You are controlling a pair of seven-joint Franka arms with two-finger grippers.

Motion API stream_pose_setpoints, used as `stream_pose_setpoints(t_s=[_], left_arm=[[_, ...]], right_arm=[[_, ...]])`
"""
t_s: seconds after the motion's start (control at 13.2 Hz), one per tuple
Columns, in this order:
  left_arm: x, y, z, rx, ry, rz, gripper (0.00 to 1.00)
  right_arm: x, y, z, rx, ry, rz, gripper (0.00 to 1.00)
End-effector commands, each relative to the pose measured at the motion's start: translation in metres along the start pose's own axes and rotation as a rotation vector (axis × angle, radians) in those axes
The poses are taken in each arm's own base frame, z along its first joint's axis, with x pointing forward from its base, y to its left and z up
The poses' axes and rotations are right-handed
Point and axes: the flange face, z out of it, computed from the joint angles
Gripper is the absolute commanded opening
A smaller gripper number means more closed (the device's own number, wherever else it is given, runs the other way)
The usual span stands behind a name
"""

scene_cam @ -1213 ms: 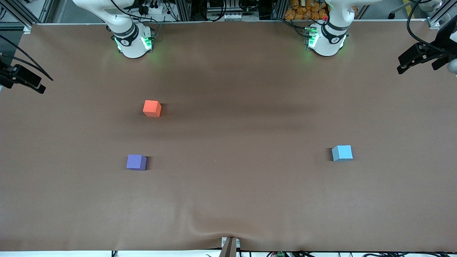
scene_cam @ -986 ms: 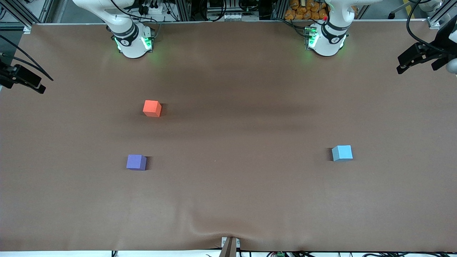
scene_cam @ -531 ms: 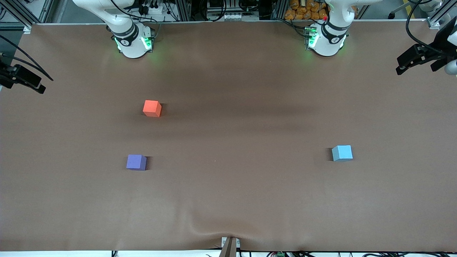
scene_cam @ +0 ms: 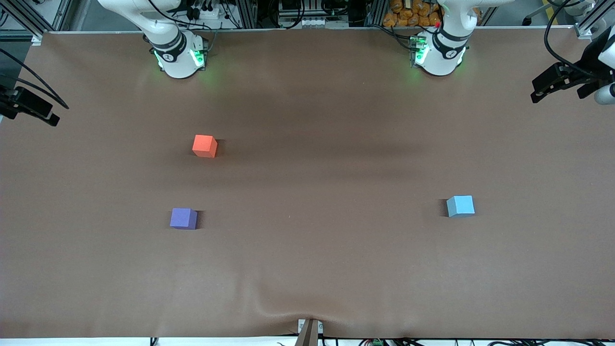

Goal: Place blue block between orange and purple blocks

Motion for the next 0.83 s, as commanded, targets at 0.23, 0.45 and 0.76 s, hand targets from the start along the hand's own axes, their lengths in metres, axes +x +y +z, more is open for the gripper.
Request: stream_pose_setpoints(t_s=[0.23,0.45,0.76], left_arm=[[0.004,0.001,0.004,-0.018,-0.017,0.018,1.0],[0.009,0.002,0.01,-0.024,-0.029,0.019,1.0],[0.015,0.003,0.018,-0.023,-0.041,0.018,1.0]], right_arm=[[0.002,0.003,-0.003,0.02,-0.004,-0.001,1.0],[0.002,0.003,-0.002,0.02,-0.007,-0.001,1.0],[0.002,0.003,-0.002,0.02,-0.009,-0.001,1.0]])
